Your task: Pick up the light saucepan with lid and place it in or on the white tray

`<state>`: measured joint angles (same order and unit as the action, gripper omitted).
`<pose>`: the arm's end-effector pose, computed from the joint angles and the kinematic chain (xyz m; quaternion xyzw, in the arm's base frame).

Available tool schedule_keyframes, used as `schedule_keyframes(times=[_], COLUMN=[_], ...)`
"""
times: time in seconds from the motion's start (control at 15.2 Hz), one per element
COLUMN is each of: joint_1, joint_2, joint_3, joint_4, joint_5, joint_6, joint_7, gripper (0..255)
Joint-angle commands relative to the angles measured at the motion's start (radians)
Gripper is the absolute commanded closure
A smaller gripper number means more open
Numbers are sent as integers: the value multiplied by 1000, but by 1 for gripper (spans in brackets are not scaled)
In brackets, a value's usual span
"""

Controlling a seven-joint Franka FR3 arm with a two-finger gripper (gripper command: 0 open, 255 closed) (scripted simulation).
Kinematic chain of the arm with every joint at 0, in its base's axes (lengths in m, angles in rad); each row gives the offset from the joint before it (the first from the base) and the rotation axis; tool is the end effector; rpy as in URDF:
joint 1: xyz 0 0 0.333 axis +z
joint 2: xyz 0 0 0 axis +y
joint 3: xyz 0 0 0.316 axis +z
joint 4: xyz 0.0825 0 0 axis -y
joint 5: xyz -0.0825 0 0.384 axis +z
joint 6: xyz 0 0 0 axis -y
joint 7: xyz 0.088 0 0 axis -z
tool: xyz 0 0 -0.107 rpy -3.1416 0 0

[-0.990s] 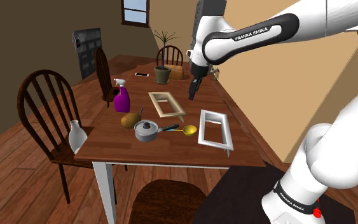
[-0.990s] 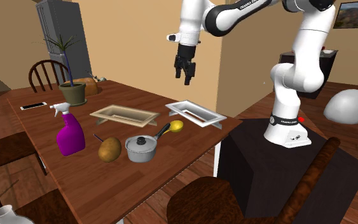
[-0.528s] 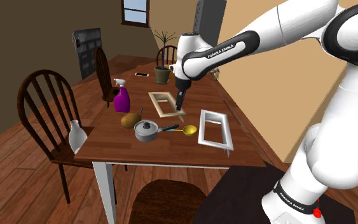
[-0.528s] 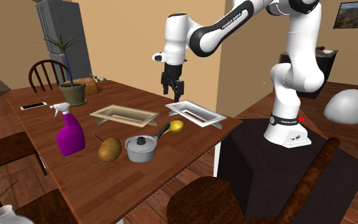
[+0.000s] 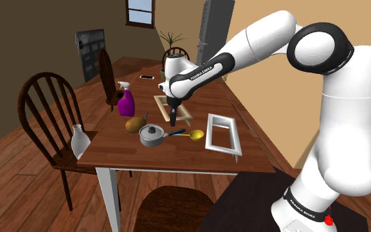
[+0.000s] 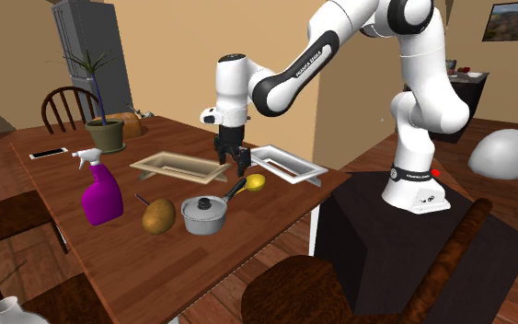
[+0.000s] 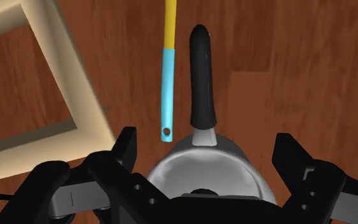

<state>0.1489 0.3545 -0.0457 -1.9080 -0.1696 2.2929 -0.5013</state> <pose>0.6237 0.0624 0.3156 0.9337 0.3503 0.0004 0.0738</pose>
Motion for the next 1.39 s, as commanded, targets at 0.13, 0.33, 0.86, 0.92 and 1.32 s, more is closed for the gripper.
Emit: schedule_keyframes(times=[0.13,0.33,0.86,0.92,1.32], joint_1=[16,17,13,13,13], joint_2=[146,196,247,247,246], joint_3=[17,18,14,14,14], joint_4=[107,131,131,131,131], joint_5=[-20,-27,-32,-32,-32], joint_6=[13,34,85,85,85], joint_7=[-37,-46,-43,-43,-43], gripper=[0,0,0,0,255])
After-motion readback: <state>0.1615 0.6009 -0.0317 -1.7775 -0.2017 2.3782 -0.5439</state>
